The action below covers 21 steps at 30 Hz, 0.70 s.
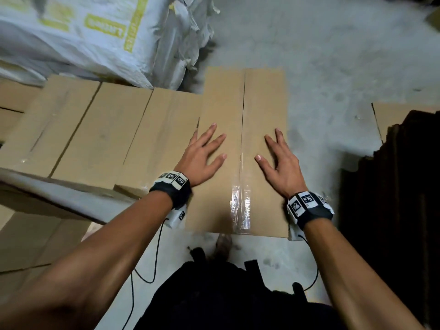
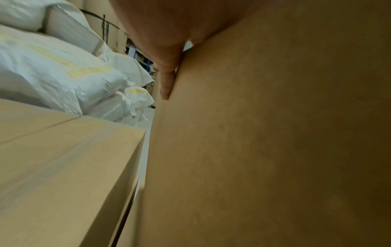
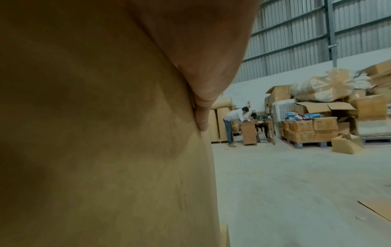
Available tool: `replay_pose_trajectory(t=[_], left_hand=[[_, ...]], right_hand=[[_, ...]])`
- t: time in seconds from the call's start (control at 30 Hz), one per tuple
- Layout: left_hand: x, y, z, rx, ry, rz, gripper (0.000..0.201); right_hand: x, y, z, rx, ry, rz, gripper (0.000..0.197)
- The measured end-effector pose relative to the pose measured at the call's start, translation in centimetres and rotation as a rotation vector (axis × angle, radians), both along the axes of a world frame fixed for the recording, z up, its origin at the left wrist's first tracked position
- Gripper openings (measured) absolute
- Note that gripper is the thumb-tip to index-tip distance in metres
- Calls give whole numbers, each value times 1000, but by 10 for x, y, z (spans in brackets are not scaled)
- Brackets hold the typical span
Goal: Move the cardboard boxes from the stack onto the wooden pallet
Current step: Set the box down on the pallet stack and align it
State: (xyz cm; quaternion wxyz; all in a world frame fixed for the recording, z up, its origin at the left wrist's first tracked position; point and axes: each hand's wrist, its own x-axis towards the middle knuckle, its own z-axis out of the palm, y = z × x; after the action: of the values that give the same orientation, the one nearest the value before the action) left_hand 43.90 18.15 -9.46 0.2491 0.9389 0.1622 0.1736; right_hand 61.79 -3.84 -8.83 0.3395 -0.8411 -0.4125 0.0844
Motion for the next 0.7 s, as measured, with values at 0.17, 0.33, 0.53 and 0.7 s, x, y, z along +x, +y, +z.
replay_pose_trajectory(t=[0.17,0.33,0.53,0.7], left_hand=[[-57,-19,39,26,-43,99,59],[-132,-37,65,32,-70,223,61],[-268,-68,80,0,-21,458,65],[-390,-107,86,25,-37,638,65]], right_hand=[[-40,-6,42,51,-43,82,66],[-94,-2,73,70,-55,192,66],[-197,11,99,79,-66,406,67],[-295,22,106,36,-35,611,72]])
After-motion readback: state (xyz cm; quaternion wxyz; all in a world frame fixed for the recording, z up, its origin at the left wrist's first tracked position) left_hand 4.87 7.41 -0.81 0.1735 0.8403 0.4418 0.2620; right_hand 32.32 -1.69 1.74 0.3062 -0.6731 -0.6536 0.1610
